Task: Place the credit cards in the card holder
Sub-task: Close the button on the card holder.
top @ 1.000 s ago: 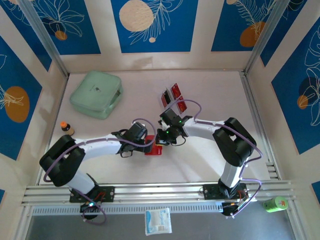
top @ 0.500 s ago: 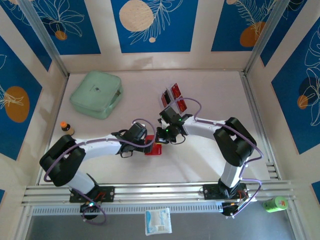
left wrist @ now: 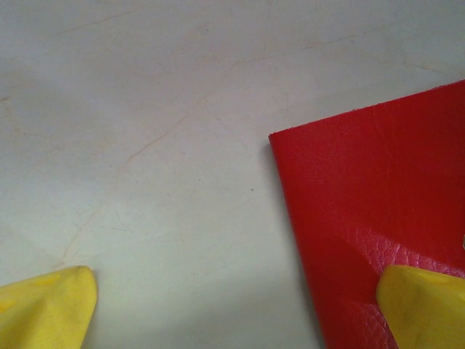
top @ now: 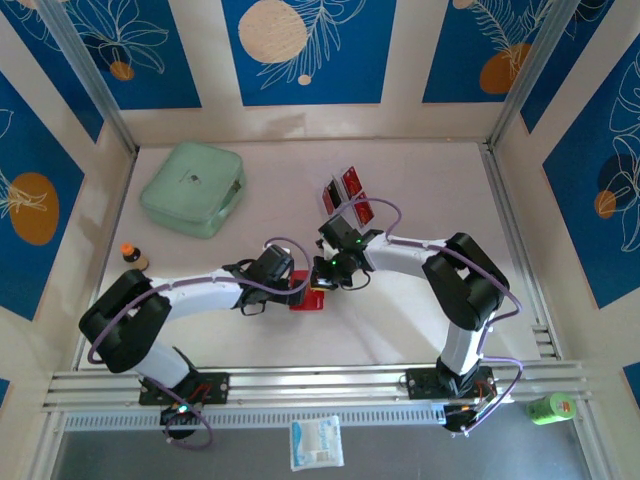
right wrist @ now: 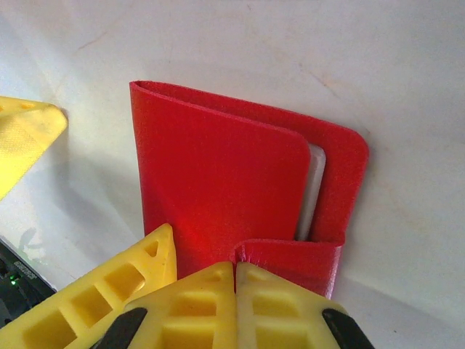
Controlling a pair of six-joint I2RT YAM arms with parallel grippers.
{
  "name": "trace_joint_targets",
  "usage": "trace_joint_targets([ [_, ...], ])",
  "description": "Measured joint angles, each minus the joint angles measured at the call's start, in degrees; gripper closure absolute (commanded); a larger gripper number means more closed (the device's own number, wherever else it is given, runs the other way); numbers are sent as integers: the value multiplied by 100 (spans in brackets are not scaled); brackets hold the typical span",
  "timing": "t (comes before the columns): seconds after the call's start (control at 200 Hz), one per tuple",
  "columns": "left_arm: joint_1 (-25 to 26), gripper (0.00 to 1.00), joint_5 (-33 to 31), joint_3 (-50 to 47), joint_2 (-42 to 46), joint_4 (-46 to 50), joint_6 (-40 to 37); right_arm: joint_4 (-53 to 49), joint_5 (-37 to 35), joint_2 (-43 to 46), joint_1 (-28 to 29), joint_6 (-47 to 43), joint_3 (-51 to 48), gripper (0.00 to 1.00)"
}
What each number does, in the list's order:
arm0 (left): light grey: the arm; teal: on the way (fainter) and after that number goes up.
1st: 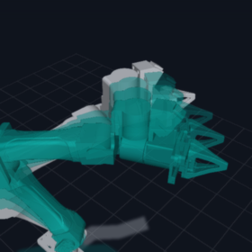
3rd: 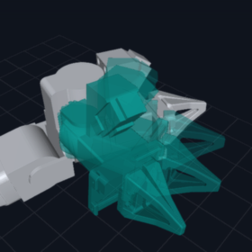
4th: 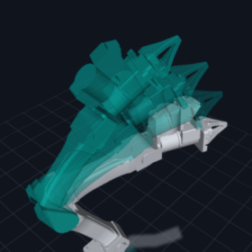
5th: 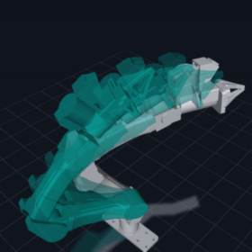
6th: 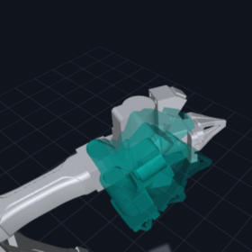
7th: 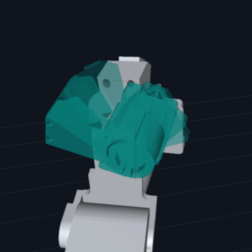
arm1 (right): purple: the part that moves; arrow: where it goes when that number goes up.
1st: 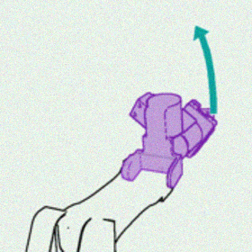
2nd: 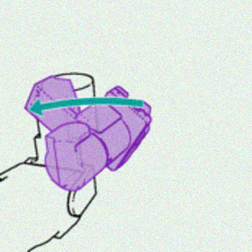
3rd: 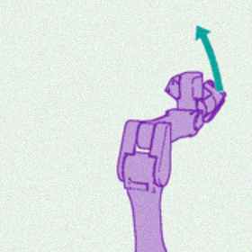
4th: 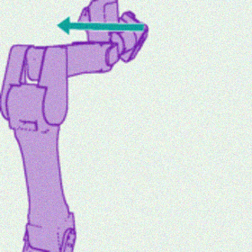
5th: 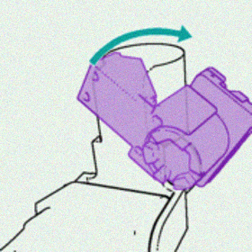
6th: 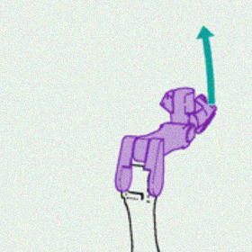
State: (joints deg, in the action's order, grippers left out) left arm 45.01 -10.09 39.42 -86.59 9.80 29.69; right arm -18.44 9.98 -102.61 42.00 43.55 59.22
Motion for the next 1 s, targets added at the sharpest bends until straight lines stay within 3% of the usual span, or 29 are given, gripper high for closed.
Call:
trace_joint_targets([
  [1.0,0,0,-2,-55,24,-83,20,-175,-74,-15,76,2,184,100],
])
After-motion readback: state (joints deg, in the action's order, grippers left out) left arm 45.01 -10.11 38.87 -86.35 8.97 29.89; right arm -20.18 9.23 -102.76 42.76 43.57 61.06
